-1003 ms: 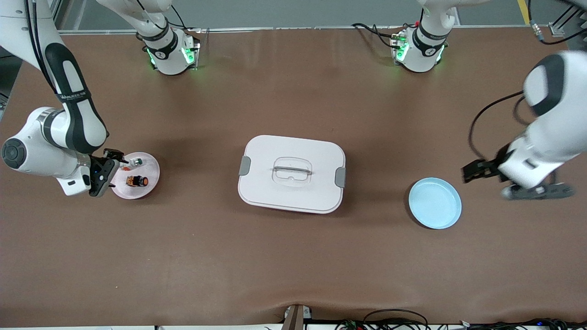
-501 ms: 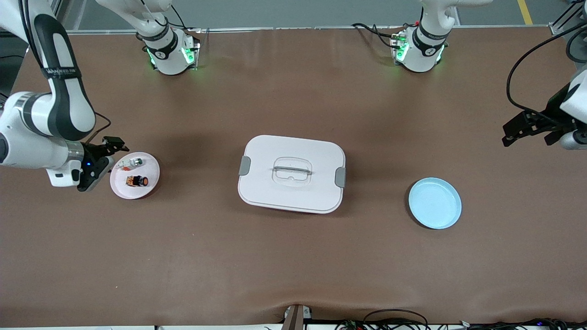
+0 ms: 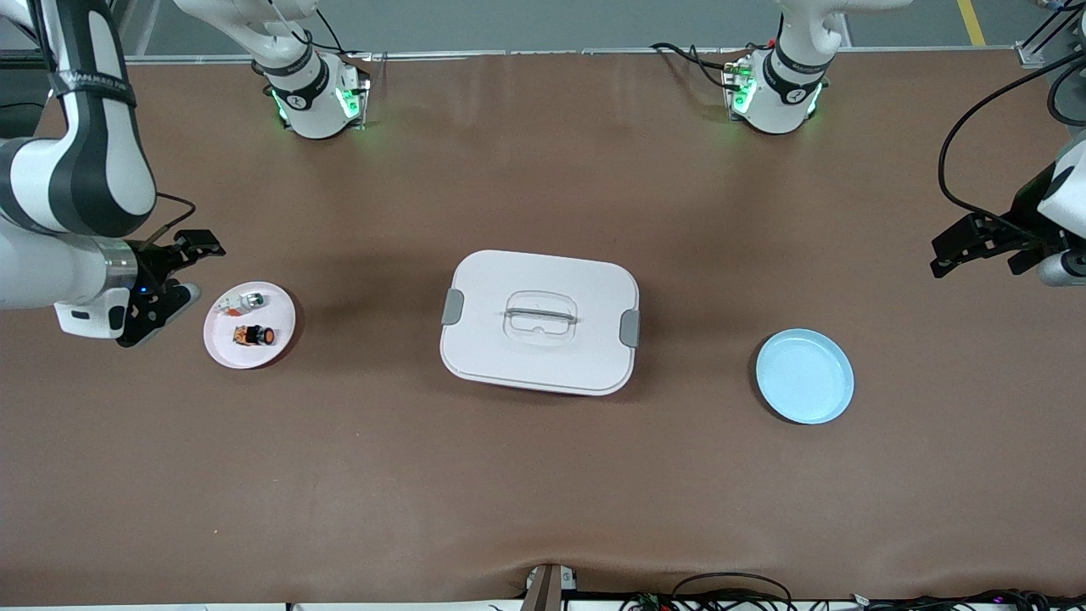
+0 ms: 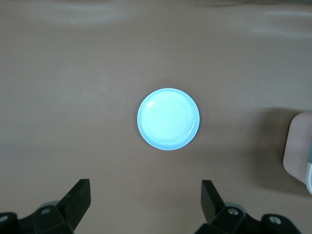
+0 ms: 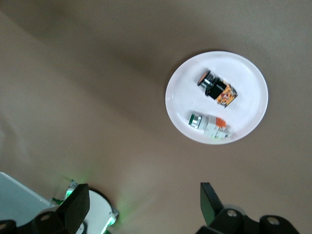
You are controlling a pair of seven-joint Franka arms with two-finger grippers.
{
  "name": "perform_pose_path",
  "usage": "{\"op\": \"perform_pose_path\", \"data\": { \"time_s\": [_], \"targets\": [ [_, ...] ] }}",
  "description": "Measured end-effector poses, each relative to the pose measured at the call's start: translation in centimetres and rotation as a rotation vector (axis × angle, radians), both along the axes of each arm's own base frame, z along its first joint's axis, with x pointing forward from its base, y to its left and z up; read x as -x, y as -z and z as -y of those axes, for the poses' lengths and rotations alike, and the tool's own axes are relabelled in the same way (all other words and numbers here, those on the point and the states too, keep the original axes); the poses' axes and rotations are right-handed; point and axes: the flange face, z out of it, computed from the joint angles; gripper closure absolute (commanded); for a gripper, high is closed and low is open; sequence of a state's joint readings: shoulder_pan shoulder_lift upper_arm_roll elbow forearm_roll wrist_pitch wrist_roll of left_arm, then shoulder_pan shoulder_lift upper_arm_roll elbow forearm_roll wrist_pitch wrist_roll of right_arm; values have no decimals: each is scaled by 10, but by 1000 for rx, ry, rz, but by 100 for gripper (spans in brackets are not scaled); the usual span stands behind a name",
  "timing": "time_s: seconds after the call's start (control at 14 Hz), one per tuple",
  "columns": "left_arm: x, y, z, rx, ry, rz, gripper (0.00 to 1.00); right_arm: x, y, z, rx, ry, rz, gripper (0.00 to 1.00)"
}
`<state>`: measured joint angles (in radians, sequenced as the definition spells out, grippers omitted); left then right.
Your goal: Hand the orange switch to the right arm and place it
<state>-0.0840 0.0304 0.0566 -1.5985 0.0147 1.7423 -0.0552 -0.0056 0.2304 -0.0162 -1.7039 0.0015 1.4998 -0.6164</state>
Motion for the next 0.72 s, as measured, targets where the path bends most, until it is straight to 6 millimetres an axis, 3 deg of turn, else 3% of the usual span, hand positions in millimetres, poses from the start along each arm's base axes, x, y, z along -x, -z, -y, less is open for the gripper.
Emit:
{"op": "perform_pose_path", "data": {
  "time_s": [0.21,0.5,0.72],
  "targets": [
    [6,-6,0,1,0,-9,0,3,-35,-20,56,45,-23,0],
    [12,-11,1,1,3,-20,0,3,-65,-14,64,60,-21,0],
    [12,-10,1,1,3,-21,0,5,-102,-7,70,75,-25,0]
  ]
}}
